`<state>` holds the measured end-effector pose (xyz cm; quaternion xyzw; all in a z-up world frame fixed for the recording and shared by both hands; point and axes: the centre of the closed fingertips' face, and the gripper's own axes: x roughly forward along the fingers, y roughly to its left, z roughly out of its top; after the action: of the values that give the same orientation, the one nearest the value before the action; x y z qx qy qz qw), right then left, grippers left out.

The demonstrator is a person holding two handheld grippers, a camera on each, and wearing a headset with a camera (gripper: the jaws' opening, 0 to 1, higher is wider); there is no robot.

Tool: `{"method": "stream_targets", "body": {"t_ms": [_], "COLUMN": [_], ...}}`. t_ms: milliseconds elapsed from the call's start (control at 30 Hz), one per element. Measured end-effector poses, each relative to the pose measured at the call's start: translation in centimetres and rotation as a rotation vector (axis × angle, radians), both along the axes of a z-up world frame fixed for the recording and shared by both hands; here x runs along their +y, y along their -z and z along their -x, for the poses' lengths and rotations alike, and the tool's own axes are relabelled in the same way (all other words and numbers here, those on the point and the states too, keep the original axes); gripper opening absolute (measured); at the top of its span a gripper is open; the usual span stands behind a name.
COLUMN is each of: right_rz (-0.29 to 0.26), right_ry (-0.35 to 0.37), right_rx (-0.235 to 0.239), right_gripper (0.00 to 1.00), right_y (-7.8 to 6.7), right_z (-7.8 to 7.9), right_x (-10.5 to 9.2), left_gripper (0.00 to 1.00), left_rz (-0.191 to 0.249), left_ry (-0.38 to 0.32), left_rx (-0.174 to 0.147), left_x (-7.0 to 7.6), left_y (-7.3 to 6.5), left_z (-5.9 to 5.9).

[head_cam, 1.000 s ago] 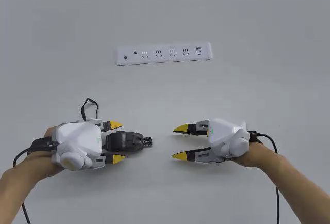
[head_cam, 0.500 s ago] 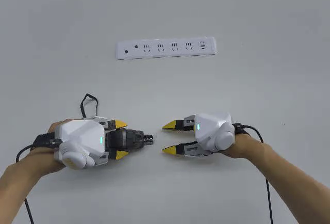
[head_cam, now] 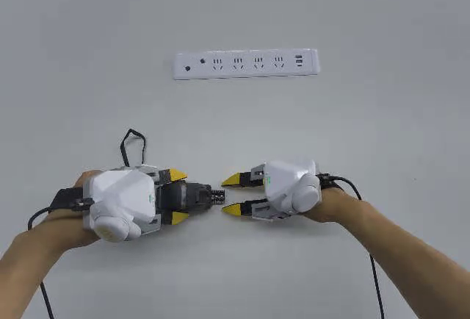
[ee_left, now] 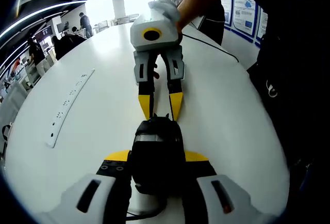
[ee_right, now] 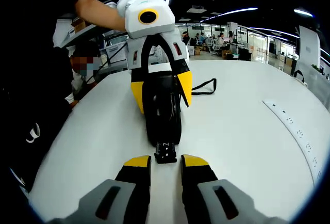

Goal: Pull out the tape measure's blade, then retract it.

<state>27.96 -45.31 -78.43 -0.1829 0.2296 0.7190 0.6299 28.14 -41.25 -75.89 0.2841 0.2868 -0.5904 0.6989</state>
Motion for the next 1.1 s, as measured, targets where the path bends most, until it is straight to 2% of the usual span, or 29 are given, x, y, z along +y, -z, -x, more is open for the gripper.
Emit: {"method": "stream_targets", "body": {"t_ms": [133, 333, 400, 733, 1100], "right_rz": [-0.005, -0.007, -0.004, 0.016, 0.022], "right_ry": [-0.001, -0.016, -0.009, -0.013, -0.033], "right_rx": [-0.006, -0.045, -0.035, -0.046, -0.051], "right_gripper": [0.17, 0.14, 0.13, 0.11, 0.10], "right_y": [-0.02, 0.11, 0.09, 0.15, 0.03], "right_z": [-0.16, -0.12, -0.20, -0.20, -0.05], "right_x": [0.25, 0.21, 0.19, 0.04, -0.07], "left_gripper": [0.32, 0.32, 0.32, 0.32, 0.32], "left_rz": [0.004, 0.007, 0.008, 0.008, 0.001], "left_ry": [-0.007, -0.022, -0.027, -0.035, -0.030], "left_rx": [0.005, 0.008, 0.008, 0.020, 0.015], "left_x": [-0.05, -0.14, -0.09, 0.03, 0.01], "left_y": [-0.09, -0.23, -0.18, -0.04, -0.17], "left_z": [-0.06, -0.15, -0.18, -0.24, -0.17]}}
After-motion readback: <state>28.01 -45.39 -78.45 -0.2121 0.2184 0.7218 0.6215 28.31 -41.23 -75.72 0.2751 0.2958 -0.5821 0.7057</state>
